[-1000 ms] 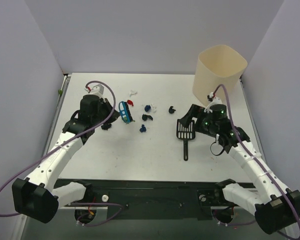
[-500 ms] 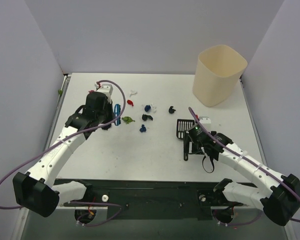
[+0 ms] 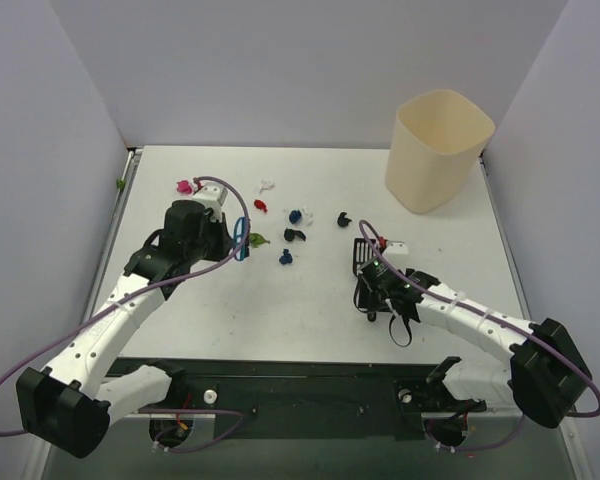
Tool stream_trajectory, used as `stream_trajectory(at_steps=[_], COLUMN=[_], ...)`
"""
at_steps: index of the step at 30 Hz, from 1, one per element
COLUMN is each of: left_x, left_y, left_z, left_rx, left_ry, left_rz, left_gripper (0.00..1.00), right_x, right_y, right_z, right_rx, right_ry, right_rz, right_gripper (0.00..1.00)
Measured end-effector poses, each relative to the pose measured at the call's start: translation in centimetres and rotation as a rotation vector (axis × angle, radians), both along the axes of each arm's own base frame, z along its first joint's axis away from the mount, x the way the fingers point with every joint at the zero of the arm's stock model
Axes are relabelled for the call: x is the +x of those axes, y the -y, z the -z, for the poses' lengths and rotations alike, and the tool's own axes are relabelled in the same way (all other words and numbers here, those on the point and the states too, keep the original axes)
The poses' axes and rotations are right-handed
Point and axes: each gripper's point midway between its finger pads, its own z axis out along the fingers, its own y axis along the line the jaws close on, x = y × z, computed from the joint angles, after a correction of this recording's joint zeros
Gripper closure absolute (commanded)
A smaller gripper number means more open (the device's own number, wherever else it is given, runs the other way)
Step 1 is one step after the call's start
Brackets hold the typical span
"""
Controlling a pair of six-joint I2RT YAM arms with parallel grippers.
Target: Sweep away the paper scraps from the table
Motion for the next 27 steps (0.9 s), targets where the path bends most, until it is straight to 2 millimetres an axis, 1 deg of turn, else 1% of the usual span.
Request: stream_trajectory(at_steps=[2, 3, 6, 7, 9, 11, 12, 14, 15, 16, 18, 19, 21, 23, 25, 27], left_x=[0.0, 0.0, 0.0, 0.0, -0.1, -0.1, -0.2, -0.2, 0.2, 0.2, 0.7, 1.2, 2.4, 3.2, 3.4, 3.2], left_y=[0.5, 0.8, 1.4, 1.6, 1.8, 2.4, 2.9, 4.2, 6.0, 6.1, 7.6, 8.4, 9.7, 10.5, 11.0, 11.5], left_z=[-0.1, -0.2, -0.3, -0.3, -0.2, -0.1, 0.0, 0.2, 0.1, 0.1, -0.3, -0.8, -1.9, -2.8, -3.3, -3.2], left_rx=[-0.015, -0.022, -0.036, -0.041, -0.048, -0.063, -0.072, -0.083, -0.095, -0.096, -0.105, -0.114, -0.135, -0.154, -0.167, -0.171], left_ry=[0.004, 0.007, 0.008, 0.006, 0.001, -0.005, -0.014, -0.036, -0.055, -0.056, -0.073, -0.071, -0.057, -0.042, -0.033, -0.038], left_rz=[0.021, 0.03, 0.054, 0.06, 0.072, 0.096, 0.115, 0.154, 0.199, 0.202, 0.23, 0.241, 0.254, 0.261, 0.271, 0.288], left_gripper=[1.0, 1.0, 1.0, 1.0, 1.0, 1.0, 1.0, 1.0, 1.0, 1.0, 1.0, 1.0, 1.0, 1.0, 1.0, 1.0], right_x=[0.6, 0.9, 1.3, 1.4, 1.3, 1.3, 1.4, 1.5, 1.8, 1.8, 1.8, 1.6, 1.3, 0.8, 0.2, -0.8], right_y=[-0.5, -0.8, -1.2, -1.2, -1.0, -0.9, -0.9, -1.1, -1.4, -1.4, -1.7, -1.8, -2.3, -3.2, -4.4, -5.8], right_z=[0.3, 0.5, 1.7, 2.1, 3.0, 3.5, 3.6, 3.5, 3.4, 3.4, 3.5, 3.6, 3.7, 3.6, 3.5, 3.4], right_rx=[0.009, 0.01, -0.01, -0.022, -0.047, -0.062, -0.062, -0.056, -0.041, -0.041, -0.032, -0.032, -0.029, -0.021, -0.022, -0.025], right_ry=[0.014, 0.018, 0.012, 0.006, -0.011, -0.019, -0.013, -0.006, 0.007, 0.008, 0.017, 0.017, 0.021, 0.024, 0.029, 0.03], right_rz=[0.002, 0.003, 0.011, 0.015, 0.02, 0.03, 0.037, 0.04, 0.043, 0.043, 0.037, 0.028, -0.002, -0.049, -0.113, -0.193], right_gripper=[0.37, 0.39, 0.42, 0.45, 0.48, 0.54, 0.62, 0.69, 0.7, 0.71, 0.76, 0.81, 0.83, 0.83, 0.83, 0.83])
